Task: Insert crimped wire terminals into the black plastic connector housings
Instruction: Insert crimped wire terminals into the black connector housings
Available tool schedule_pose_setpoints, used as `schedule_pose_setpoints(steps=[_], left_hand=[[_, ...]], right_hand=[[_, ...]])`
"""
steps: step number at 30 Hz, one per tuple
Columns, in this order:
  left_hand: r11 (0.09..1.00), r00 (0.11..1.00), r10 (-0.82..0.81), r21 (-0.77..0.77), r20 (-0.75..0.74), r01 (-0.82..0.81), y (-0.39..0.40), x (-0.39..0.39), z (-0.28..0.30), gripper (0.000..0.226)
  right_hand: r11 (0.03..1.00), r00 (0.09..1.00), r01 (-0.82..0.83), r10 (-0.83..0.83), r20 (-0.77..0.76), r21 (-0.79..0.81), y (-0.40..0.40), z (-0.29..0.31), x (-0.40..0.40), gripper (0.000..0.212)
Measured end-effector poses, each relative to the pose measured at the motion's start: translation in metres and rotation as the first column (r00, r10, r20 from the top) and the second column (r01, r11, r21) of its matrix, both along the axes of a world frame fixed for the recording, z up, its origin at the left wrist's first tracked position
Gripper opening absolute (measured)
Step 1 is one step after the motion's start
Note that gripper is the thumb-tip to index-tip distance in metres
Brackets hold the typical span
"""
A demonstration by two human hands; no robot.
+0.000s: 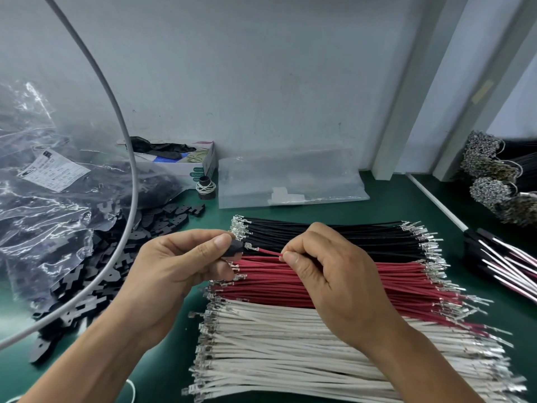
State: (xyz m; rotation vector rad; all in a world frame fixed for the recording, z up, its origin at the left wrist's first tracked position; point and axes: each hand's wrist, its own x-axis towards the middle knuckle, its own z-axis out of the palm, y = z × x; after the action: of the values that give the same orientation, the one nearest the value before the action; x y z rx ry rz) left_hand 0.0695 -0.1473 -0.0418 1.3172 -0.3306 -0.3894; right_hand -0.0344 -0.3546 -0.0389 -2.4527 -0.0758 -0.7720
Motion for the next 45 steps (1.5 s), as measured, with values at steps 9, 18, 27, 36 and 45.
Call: schedule_pose_setpoints(steps=[9,18,27,36,45], left_hand=[[1.000,1.000,-0.027,0.012,-0.004,0.027,0.003,0.002,0.001,0.070],[0.995,0.997,-0.043,0.092,0.068,0.036,0.000,-0.004,0.004,0.065],[0.981,0.998,-0.014,0.192,0.069,0.000,-0.002,-0.006,0.005,0.032],[0.984,0.993,-0.120,0.135,-0.007,0.120,0.003,-0.004,0.008,0.064],[0.978,0.990,-0.137,0.161,0.012,0.133,0.002,-0.004,0.008,0.060]], right_hand=[[0.964,0.983,0.014,0.036,0.180,-0.266,-0.002,0.005,-0.002,0.012],[1.000,0.991,0.000,-0.001,-0.136,-0.007,0.001,0.002,-0.002,0.014],[0.994,0.996,-0.026,0.016,-0.089,-0.106,0.000,0.017,-0.008,0.015],[0.983,0.968,-0.150,0.168,-0.187,0.108,-0.014,0.017,-0.009,0.016],[0.988,0.974,-0.136,0.147,-0.171,0.074,-0.009,0.011,-0.006,0.012]])
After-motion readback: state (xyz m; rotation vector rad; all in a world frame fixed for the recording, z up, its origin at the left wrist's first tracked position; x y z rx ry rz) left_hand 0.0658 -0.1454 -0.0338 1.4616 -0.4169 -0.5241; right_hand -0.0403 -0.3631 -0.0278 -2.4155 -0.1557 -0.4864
